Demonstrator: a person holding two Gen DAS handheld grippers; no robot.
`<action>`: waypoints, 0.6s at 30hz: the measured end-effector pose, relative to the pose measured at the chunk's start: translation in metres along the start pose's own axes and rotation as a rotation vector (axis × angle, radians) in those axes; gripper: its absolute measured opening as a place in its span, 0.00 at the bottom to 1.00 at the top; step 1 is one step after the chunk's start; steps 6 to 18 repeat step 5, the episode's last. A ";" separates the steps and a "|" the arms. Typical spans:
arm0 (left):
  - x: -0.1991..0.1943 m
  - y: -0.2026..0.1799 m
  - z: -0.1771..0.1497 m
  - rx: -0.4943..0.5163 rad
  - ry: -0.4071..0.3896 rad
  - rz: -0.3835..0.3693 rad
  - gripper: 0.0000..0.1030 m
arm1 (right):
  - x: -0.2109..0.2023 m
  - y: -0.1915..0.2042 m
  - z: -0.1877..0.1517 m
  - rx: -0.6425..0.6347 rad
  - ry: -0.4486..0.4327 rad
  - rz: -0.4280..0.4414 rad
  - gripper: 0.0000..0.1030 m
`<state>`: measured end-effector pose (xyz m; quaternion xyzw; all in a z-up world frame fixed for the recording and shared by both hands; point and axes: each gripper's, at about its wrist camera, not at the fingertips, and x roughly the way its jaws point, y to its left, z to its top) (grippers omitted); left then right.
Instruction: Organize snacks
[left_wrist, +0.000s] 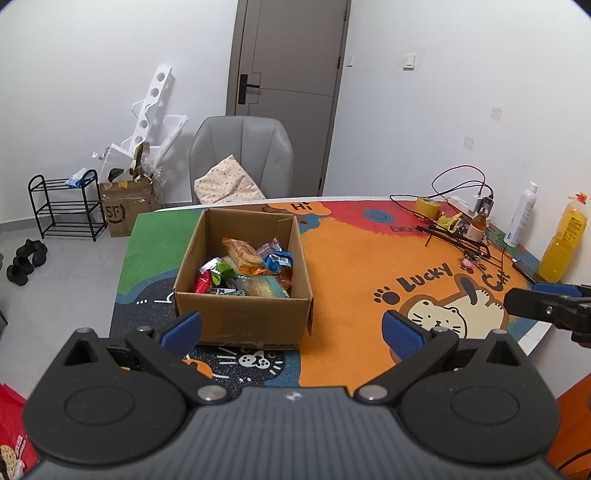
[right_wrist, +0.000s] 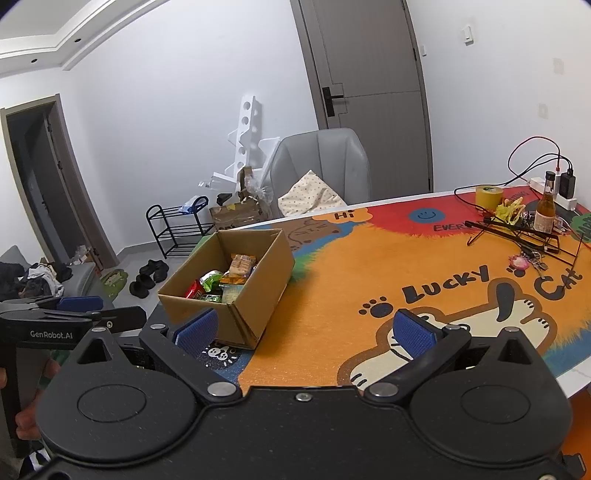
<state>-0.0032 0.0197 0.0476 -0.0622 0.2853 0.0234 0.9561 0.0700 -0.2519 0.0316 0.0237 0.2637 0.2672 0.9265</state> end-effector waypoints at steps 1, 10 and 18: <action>0.000 -0.001 0.000 0.003 0.000 -0.003 1.00 | 0.000 0.000 0.000 0.000 0.000 0.002 1.00; 0.000 -0.001 -0.001 0.007 0.002 -0.003 1.00 | 0.001 0.001 0.000 -0.007 -0.001 0.007 1.00; 0.000 -0.001 -0.001 0.007 0.002 -0.003 1.00 | 0.001 0.001 0.000 -0.007 -0.001 0.007 1.00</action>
